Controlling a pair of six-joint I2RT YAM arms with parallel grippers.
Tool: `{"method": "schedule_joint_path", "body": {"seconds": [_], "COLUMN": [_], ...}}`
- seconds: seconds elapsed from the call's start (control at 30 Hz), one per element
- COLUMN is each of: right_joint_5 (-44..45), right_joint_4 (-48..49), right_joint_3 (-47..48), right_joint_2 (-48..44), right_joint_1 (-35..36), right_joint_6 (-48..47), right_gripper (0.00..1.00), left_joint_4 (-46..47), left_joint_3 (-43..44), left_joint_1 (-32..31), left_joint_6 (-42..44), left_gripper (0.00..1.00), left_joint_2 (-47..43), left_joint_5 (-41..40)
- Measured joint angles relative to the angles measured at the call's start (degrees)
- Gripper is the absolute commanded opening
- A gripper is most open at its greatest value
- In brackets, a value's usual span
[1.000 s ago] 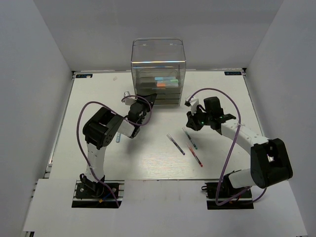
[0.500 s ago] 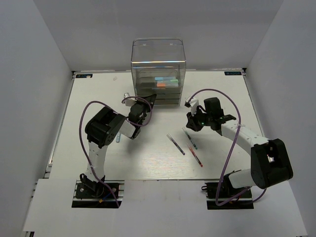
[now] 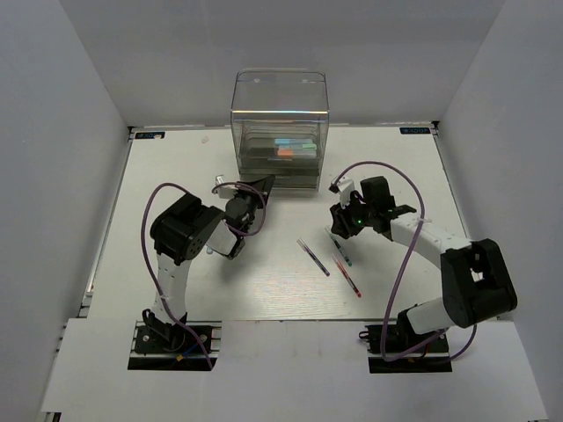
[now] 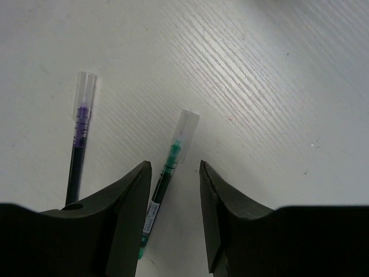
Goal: Sort the stationery into containers
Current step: Open the drawer in the storage box, then pick up the pen from the center of the board.
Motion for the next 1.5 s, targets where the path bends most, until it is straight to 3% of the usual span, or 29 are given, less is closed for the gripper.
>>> {"method": "schedule_joint_path", "body": {"seconds": [0.7,0.8,0.93,1.03,1.17,1.2,1.4,1.5], "right_joint_5": [6.62,7.50,8.57,8.68,8.48,8.17,3.45,-0.26], "right_joint_4": [-1.07,-1.40,-1.79,-1.75,-2.27,-2.69,-3.78,-4.90], "right_joint_3": [1.36,1.29,0.72,0.66,0.44,0.35,0.79,3.52], "right_joint_2": [8.28,8.28,8.28,8.24,7.32,6.56,-1.16,-4.00], "right_joint_1": [4.31,5.07,5.68,5.79,5.77,5.77,5.75,5.73], "right_joint_6": [1.92,1.75,0.85,0.37,-1.42,-2.25,-9.11,-13.51], "right_gripper": [0.44,0.38,0.12,0.00,0.00,0.00,0.00,0.00], "left_joint_4": [-1.55,-2.16,-2.12,-2.12,-2.64,-3.10,-9.11,-12.63], "left_joint_3": [-6.67,-8.15,-9.42,-10.01,-10.08,-10.08,-10.27,-11.15], "left_joint_1": [-0.50,-0.52,-0.52,-0.50,-0.50,-0.50,-0.55,-0.55], "left_joint_6": [0.50,0.85,0.98,0.98,1.05,1.36,2.58,3.17], "left_gripper": [0.00,0.00,0.00,0.11,0.31,0.40,0.58,0.61], "left_joint_2": [-5.64,-7.10,-7.96,-8.39,-8.74,-8.94,-10.82,-13.00], "left_joint_5": [4.72,5.79,6.51,6.93,7.13,7.19,8.68,9.14]}}
